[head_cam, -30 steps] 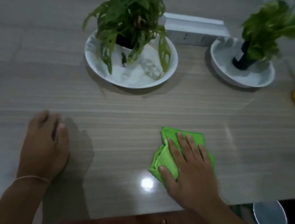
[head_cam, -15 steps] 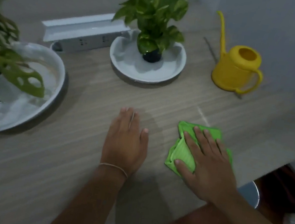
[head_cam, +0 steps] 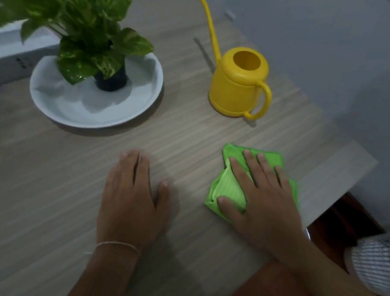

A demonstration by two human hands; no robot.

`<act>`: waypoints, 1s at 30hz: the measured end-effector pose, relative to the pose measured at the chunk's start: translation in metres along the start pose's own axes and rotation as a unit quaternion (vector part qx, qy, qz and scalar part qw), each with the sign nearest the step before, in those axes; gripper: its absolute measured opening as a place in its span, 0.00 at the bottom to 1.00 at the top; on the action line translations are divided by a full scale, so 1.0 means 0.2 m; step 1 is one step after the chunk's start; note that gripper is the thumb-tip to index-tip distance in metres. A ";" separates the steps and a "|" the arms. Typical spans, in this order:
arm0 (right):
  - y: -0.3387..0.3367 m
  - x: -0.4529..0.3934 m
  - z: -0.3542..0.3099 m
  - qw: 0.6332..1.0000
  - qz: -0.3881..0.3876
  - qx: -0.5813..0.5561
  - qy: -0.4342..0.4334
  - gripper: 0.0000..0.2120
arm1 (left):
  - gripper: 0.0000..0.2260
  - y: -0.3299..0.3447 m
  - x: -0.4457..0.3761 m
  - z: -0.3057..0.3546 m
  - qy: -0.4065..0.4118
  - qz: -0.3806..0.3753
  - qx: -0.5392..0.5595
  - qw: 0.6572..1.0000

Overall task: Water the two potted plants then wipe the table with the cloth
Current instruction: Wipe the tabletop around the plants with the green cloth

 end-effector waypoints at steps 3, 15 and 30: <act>0.00 -0.02 0.01 1.000 -0.004 0.009 -0.003 0.40 | 0.30 0.00 0.02 -0.01 0.006 -0.004 0.004 1.000; -0.01 -0.07 -0.20 1.000 -0.010 0.023 -0.007 0.39 | 0.27 -0.01 0.01 -0.02 0.013 0.053 0.022 0.998; 0.06 -0.28 -0.59 0.998 -0.014 0.033 -0.056 0.40 | 0.30 -0.19 0.04 -0.53 -0.076 0.026 -0.026 0.996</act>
Point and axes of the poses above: each hand's wrist, its own x-axis away from the middle knuckle, its own y-axis out of the palm, z = x × y, the point moved 5 cm from there along -x, towards the middle knuckle, and after that the axes turned 4 degrees about -z, right-handed, at the moved point
